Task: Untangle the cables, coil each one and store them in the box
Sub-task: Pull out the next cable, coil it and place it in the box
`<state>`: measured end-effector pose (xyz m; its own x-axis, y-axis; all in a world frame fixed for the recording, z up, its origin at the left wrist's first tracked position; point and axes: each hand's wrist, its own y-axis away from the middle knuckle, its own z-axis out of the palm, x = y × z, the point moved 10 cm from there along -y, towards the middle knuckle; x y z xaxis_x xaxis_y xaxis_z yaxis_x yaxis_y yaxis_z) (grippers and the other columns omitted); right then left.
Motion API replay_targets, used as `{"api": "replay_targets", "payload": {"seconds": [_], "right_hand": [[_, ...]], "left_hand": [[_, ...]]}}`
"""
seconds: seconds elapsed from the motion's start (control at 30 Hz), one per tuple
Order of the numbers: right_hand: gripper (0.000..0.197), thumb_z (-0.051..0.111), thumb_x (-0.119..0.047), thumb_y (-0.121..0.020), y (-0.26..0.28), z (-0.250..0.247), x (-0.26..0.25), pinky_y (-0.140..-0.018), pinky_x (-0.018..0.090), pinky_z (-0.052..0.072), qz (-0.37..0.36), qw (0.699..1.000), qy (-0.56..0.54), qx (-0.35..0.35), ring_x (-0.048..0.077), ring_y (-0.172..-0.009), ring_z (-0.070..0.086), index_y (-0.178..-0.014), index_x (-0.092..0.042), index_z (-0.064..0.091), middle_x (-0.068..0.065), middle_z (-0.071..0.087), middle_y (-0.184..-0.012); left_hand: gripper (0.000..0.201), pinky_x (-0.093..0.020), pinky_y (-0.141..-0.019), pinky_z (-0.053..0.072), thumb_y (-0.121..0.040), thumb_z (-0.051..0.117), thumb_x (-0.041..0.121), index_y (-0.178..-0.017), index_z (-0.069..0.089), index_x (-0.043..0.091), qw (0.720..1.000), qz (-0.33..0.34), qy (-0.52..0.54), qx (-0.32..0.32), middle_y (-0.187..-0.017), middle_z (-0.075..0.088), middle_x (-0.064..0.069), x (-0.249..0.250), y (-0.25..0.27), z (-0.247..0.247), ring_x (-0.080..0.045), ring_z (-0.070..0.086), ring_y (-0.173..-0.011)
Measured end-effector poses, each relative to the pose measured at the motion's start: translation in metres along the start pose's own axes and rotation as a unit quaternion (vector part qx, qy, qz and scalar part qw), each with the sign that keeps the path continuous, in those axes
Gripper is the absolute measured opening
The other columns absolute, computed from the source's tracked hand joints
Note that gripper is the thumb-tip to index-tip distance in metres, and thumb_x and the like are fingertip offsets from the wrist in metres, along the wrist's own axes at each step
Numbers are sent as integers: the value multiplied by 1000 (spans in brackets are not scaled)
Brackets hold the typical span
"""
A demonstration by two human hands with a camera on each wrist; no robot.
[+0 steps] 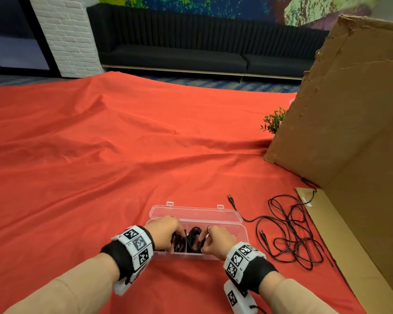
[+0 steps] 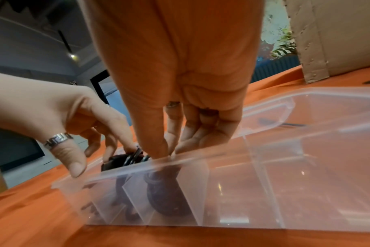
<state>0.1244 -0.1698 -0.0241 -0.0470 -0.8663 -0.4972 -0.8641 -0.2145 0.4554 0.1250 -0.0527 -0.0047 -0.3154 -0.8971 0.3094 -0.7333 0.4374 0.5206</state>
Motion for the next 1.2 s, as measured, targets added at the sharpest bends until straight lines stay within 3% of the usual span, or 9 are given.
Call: {"api": "replay_targets", "payload": {"seconds": [0.07, 0.17, 0.27, 0.43, 0.63, 0.73, 0.87, 1.03, 1.2], "right_hand": [[27, 47, -1, -81, -2, 3, -3, -51, -2, 38, 4, 1000, -4, 11, 11, -71, 62, -69, -25, 55, -6, 63, -68], [12, 58, -7, -81, -4, 12, -8, -78, 23, 50, -9, 1000, 20, 1, 22, -94, 66, -82, -17, 64, 8, 71, -97], [20, 62, -16, -83, -3, 16, -8, -76, 29, 46, -27, 995, 90, -33, 27, -100, 63, -103, -11, 64, 11, 66, -107], [23, 58, -13, -86, -5, 17, -8, -85, 30, 50, -32, 992, 101, -62, 26, -100, 63, -107, -9, 66, 12, 67, -110], [26, 50, -16, -95, -10, 27, 4, -45, 12, 37, 35, 983, -125, -133, 3, -54, 46, -118, -10, 58, 3, 63, -88], [24, 46, -6, -96, -10, 32, 2, -41, 11, 36, 28, 961, -232, -149, -2, -43, 52, -116, 0, 57, 0, 57, -75], [18, 47, 4, -93, -11, 24, -7, -42, 11, 41, 4, 937, -320, -138, 2, -50, 65, -91, -7, 60, 2, 65, -66], [14, 57, -2, -89, -12, 16, -15, -46, 11, 42, -12, 986, -155, -56, -4, -41, 55, -85, -15, 60, -10, 57, -42], [19, 56, -7, -88, -20, 13, -22, -84, 28, 52, -61, 998, 3, 33, 14, -85, 67, -101, -15, 68, 4, 72, -93]], "left_hand": [[62, -23, -74, 36, -73, 76, 14, -130, 52, 22, 1000, 8, -2, -10, -110, 57, -1, 5, 2, 4, -19, 54, -103], [70, -25, -81, 38, -68, 80, 14, -131, 49, 20, 1000, 17, 24, -8, -119, 45, -5, 6, 1, 10, -22, 47, -110], [74, -28, -90, 40, -67, 79, 11, -131, 43, 20, 999, 13, 50, 14, -125, 39, -6, 2, 2, 12, -20, 44, -113], [68, -28, -76, 40, -68, 80, 16, -114, 30, 14, 994, -30, 96, 35, -110, 49, -10, -11, -1, 18, -23, 52, -96], [58, -19, -48, 36, -62, 82, 11, -87, 31, 17, 980, -66, 177, 55, -65, 53, 6, -29, -4, 26, -9, 53, -57], [55, -17, -47, 35, -62, 80, 5, -82, 30, 19, 980, -69, 177, 59, -60, 56, 6, -31, -6, 26, -7, 54, -52], [55, -18, -49, 37, -61, 80, 4, -81, 31, 19, 982, -71, 165, 52, -58, 55, 8, -30, -8, 24, -5, 50, -50], [57, -19, -49, 36, -61, 79, 2, -79, 28, 21, 986, -68, 146, 31, -59, 55, 6, -28, -9, 26, -9, 49, -52], [49, -16, -39, 33, -67, 62, -11, -79, 27, 20, 987, -55, 149, 6, -55, 57, 4, -22, -10, 24, -12, 50, -45]]}}
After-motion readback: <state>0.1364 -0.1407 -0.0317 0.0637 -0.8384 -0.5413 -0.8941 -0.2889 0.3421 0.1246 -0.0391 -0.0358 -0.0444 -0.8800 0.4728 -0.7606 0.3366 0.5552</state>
